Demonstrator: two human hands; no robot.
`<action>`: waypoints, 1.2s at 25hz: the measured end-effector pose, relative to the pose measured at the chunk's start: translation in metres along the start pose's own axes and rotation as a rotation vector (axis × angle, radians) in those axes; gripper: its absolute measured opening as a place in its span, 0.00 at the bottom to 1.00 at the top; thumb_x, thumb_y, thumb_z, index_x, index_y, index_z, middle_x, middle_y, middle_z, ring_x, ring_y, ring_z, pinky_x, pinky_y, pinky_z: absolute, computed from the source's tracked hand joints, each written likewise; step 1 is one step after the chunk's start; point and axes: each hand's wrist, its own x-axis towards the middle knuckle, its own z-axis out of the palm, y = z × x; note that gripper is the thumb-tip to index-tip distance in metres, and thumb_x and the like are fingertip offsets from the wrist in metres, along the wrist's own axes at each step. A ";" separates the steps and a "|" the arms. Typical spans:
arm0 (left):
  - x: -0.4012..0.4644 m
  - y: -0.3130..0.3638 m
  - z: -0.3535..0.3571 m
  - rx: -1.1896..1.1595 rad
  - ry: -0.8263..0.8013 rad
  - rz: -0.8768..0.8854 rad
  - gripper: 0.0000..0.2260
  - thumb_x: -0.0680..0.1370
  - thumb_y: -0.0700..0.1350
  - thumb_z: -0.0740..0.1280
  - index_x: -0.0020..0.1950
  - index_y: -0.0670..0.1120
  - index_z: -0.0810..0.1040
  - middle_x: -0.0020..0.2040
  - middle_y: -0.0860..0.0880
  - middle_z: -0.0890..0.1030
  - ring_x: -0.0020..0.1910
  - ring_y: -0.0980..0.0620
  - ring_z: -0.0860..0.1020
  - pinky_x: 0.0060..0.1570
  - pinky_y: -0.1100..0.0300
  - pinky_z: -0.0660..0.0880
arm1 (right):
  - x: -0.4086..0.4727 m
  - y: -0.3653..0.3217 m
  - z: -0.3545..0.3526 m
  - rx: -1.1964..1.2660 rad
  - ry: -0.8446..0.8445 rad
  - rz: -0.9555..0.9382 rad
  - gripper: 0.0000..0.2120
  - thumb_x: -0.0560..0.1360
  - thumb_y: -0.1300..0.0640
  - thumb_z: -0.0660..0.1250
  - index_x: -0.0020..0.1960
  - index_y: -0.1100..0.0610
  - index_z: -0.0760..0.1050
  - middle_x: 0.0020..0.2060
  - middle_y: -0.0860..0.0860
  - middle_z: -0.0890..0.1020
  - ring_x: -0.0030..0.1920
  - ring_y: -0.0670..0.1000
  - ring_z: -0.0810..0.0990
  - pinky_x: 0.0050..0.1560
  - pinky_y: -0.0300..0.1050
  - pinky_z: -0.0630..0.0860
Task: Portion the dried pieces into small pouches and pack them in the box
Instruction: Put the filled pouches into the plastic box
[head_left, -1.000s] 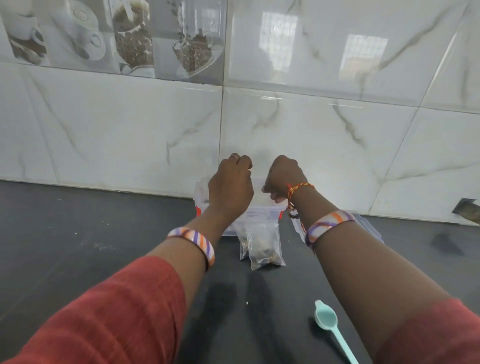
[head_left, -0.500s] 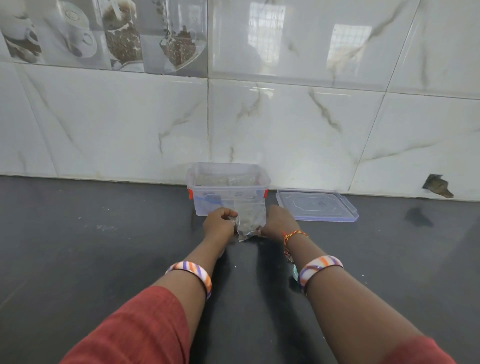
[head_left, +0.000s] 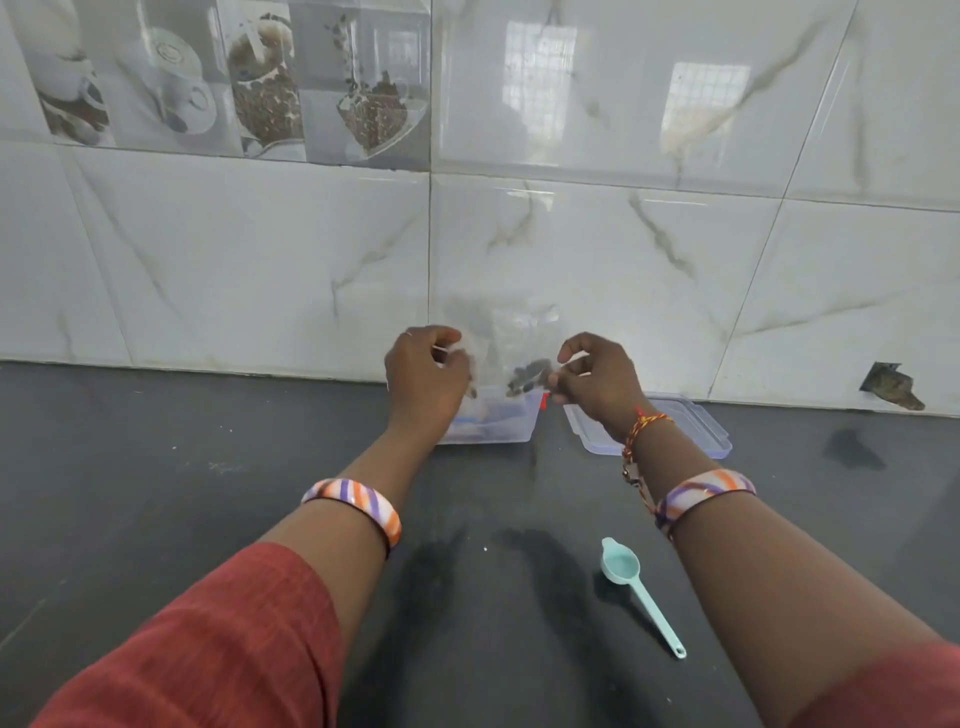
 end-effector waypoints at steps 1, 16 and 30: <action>0.014 0.003 -0.002 0.018 0.008 -0.014 0.11 0.73 0.36 0.65 0.54 0.40 0.81 0.53 0.44 0.81 0.46 0.50 0.78 0.48 0.65 0.71 | 0.009 -0.008 0.000 0.014 0.003 -0.017 0.15 0.71 0.74 0.63 0.35 0.55 0.71 0.27 0.54 0.76 0.24 0.44 0.77 0.29 0.36 0.79; 0.084 -0.031 0.041 0.854 -0.402 -0.125 0.06 0.73 0.31 0.60 0.44 0.40 0.74 0.48 0.43 0.75 0.52 0.42 0.77 0.43 0.57 0.71 | 0.092 0.009 0.068 -0.985 -0.174 -0.109 0.12 0.73 0.62 0.64 0.56 0.59 0.77 0.55 0.58 0.79 0.57 0.60 0.77 0.48 0.44 0.71; 0.037 0.040 0.114 0.611 -0.560 0.210 0.11 0.75 0.38 0.64 0.56 0.43 0.80 0.56 0.43 0.80 0.55 0.42 0.78 0.48 0.57 0.73 | 0.084 0.038 -0.012 -0.464 -0.013 0.026 0.11 0.74 0.59 0.61 0.52 0.58 0.80 0.54 0.59 0.81 0.55 0.60 0.79 0.58 0.51 0.75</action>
